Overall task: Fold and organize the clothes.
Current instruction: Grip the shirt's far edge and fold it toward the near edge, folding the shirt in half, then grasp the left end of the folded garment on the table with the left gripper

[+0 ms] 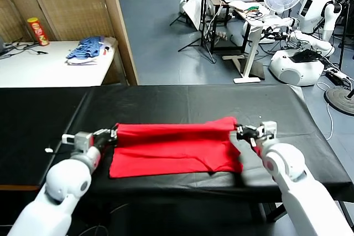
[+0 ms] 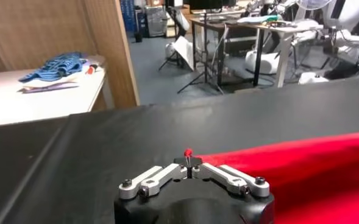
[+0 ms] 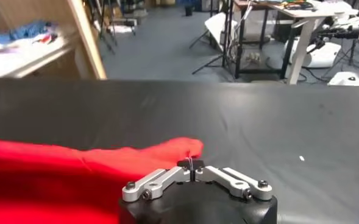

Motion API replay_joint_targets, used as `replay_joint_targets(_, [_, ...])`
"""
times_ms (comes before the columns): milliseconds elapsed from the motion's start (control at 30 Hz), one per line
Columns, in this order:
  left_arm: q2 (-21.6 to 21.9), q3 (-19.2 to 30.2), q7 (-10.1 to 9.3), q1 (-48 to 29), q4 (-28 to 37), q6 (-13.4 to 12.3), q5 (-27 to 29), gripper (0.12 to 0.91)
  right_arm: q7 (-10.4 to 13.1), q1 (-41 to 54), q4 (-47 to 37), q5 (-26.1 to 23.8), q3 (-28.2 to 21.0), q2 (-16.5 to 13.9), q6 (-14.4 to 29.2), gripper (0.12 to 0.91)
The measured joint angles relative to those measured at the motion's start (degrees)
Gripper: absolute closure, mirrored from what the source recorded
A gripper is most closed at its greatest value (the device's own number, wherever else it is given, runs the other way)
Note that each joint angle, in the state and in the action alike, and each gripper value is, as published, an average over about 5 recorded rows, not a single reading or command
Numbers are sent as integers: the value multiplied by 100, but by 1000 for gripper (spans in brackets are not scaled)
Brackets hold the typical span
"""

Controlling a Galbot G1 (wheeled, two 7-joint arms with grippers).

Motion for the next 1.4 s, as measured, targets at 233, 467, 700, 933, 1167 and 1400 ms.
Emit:
replay_joint_targets(233, [-65,-26,63,562,-61,-35,344,903,-6,-430,276,-184,-42,48,0,903])
replay_joint_targets(467, [-105,-53,9,878,-185,73,473,870,-110,-676,510,-19,114,-19,0,768])
replay_joint_targets(700, [-98,-214,-28,1044,-482,198,392,527,-59,-647,659,303,501,15,0,372])
replay_joint_targets(933, [-208,-230,-250,792,-459,-30,-238,249,37,-169,147,-286,369,423,208,231])
replay_joint_targets(1167, [-473,22,-459,48,201,-230,-975,232,-86,442,-815,-771,-19,917,565,227])
replay_joint_targets(1400, [-623,170,-381,-338,914,-283,-1016,236,-150,754,-1480,-978,-275,1271,695,262])
